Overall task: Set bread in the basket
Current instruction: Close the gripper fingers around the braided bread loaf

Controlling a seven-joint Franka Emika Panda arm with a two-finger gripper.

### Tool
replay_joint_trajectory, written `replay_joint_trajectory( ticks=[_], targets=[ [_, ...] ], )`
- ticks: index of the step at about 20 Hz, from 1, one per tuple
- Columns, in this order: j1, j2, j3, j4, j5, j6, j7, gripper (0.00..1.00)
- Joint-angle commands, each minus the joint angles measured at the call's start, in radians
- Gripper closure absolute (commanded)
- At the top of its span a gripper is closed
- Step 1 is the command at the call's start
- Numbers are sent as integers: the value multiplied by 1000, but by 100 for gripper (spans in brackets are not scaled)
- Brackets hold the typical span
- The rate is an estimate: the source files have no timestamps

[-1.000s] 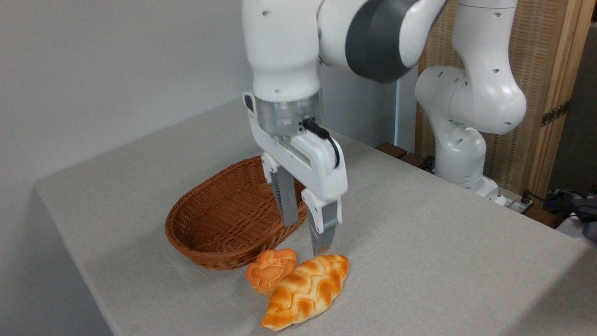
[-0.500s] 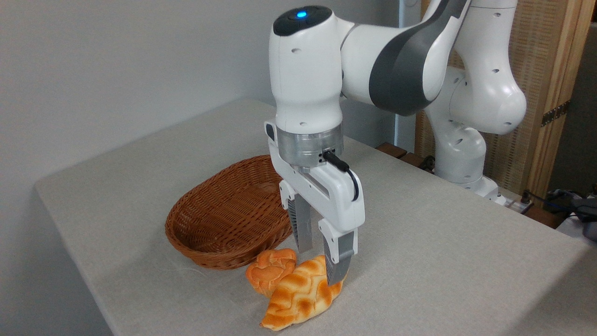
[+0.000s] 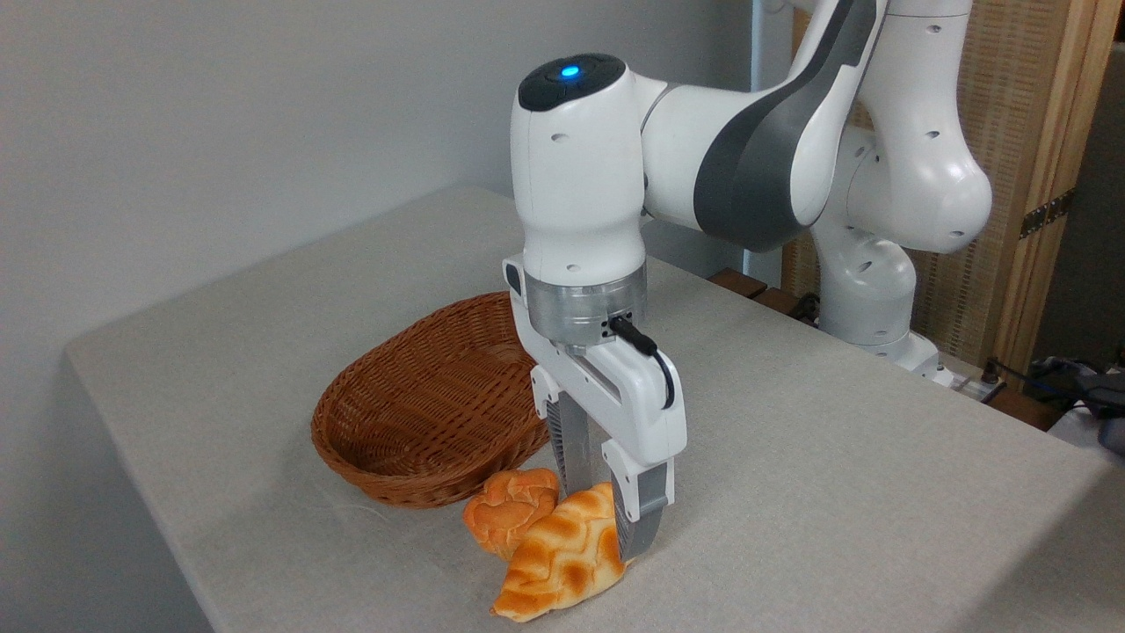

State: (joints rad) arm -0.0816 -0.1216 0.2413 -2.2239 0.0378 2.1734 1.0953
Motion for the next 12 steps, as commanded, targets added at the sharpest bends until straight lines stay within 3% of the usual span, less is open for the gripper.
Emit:
replay_joint_trajectory(
  ticks=[1, 12],
  targets=[
    [-6, 13, 9, -11, 14, 42, 12, 0],
    [-4, 62, 9, -11, 21, 45, 40, 0]
  ],
)
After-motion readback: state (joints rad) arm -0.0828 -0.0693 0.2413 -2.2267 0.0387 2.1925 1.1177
